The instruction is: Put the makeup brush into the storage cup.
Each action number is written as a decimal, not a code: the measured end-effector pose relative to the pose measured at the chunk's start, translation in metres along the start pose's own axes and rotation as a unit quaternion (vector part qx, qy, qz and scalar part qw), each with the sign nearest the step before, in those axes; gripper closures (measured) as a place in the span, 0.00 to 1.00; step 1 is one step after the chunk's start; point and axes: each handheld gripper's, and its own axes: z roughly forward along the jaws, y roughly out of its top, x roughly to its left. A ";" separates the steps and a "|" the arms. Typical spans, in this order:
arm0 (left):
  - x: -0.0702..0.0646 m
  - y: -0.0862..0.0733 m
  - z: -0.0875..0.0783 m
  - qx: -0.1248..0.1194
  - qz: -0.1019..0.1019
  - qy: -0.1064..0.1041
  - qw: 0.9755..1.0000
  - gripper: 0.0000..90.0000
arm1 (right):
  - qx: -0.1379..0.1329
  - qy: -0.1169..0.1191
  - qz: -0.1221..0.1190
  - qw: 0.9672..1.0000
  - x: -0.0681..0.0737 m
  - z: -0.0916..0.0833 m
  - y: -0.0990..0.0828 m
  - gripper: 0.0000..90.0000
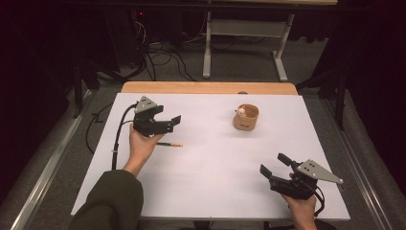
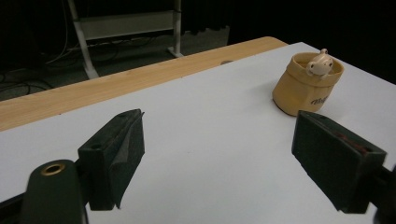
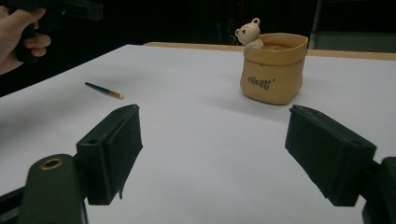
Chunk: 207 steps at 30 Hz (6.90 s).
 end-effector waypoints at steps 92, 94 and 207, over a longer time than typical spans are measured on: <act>0.010 0.015 0.035 0.382 0.092 -0.024 0.919 0.24 | 0.003 -0.002 0.001 1.000 0.000 0.000 0.000 0.23; 0.010 0.012 0.039 0.397 0.089 -0.026 0.913 0.25 | 0.005 -0.002 0.001 1.000 0.000 0.001 0.000 0.23; 0.015 -0.021 0.068 0.498 0.131 -0.038 0.856 0.81 | 0.004 0.007 0.016 1.000 -0.004 0.003 0.000 0.24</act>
